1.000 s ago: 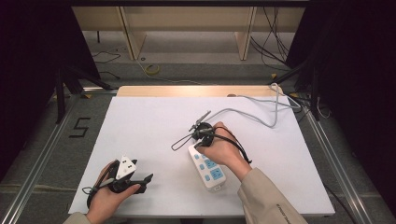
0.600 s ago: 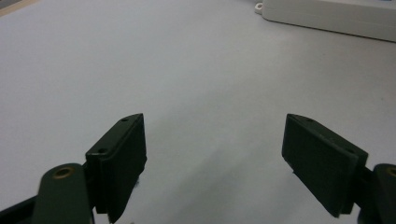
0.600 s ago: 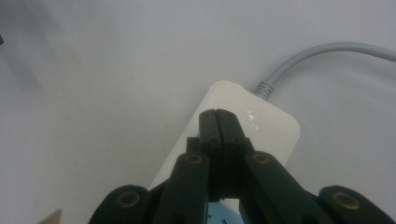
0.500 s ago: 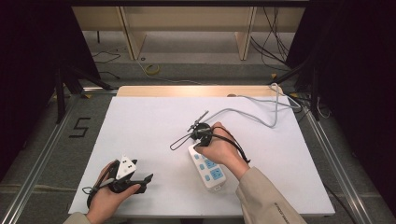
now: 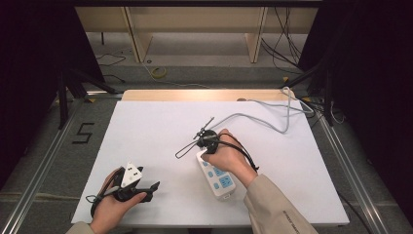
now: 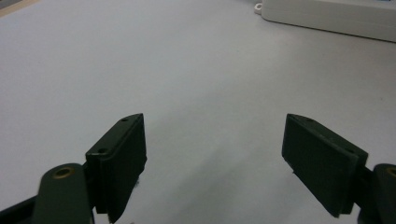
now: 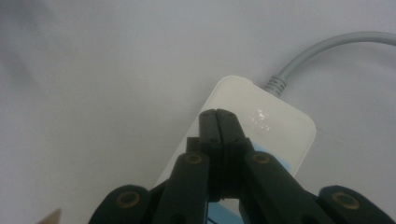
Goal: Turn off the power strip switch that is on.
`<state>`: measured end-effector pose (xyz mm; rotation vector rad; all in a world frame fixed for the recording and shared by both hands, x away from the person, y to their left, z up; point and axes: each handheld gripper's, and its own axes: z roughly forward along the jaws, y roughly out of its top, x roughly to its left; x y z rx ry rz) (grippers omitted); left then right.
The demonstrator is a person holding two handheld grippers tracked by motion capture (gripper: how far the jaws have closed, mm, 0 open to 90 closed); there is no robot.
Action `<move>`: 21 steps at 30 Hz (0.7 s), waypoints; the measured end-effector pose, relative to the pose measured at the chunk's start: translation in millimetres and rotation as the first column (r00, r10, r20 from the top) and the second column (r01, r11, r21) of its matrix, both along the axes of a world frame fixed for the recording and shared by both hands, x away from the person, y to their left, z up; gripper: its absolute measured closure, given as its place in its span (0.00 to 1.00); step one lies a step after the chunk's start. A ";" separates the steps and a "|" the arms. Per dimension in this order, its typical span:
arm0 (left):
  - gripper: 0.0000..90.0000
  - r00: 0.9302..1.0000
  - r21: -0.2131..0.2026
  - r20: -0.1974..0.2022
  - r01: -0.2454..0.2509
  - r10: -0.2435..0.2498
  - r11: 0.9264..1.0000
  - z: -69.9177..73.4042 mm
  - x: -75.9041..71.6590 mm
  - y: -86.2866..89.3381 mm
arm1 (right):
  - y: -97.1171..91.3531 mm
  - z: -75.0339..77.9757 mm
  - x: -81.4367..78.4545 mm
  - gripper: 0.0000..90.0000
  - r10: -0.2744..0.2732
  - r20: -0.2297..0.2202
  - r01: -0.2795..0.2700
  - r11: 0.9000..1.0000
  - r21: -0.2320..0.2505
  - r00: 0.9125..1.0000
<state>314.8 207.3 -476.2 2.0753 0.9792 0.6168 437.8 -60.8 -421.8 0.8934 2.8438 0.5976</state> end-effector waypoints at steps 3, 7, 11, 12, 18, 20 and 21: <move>0.24 1.000 0.000 0.000 0.000 0.000 1.000 0.0 0.0 0.0 | 1.1 -2.0 0.9 1.00 -0.001 -0.003 0.001 1.000 -0.004 1.000; 0.24 1.000 0.002 -0.001 0.001 -0.001 1.000 0.2 -0.1 0.2 | 2.4 -4.6 1.5 1.00 0.000 -0.014 0.000 1.000 -0.012 1.000; 0.24 1.000 0.002 -0.001 0.002 -0.002 1.000 0.2 -0.1 0.1 | 3.5 -7.0 1.8 1.00 -0.001 -0.020 0.001 1.000 -0.020 1.000; 0.24 1.000 0.002 -0.001 0.002 -0.002 1.000 0.2 -0.1 0.1 | 4.0 -7.4 1.8 1.00 -0.005 -0.022 0.005 1.000 -0.021 1.000; 0.24 1.000 0.002 -0.001 0.003 -0.003 1.000 0.2 -0.1 0.0 | 5.2 -9.9 2.2 1.00 -0.002 -0.027 0.001 0.999 -0.034 1.000; 0.24 1.000 0.002 -0.001 0.003 -0.003 1.000 0.2 -0.1 0.0 | 5.6 -10.8 2.2 1.00 0.003 -0.030 -0.004 0.999 -0.037 1.000; 0.24 1.000 0.003 -0.003 0.003 -0.003 1.000 0.3 0.0 0.0 | 5.9 -11.1 2.1 1.00 0.002 -0.032 -0.003 0.999 -0.039 0.999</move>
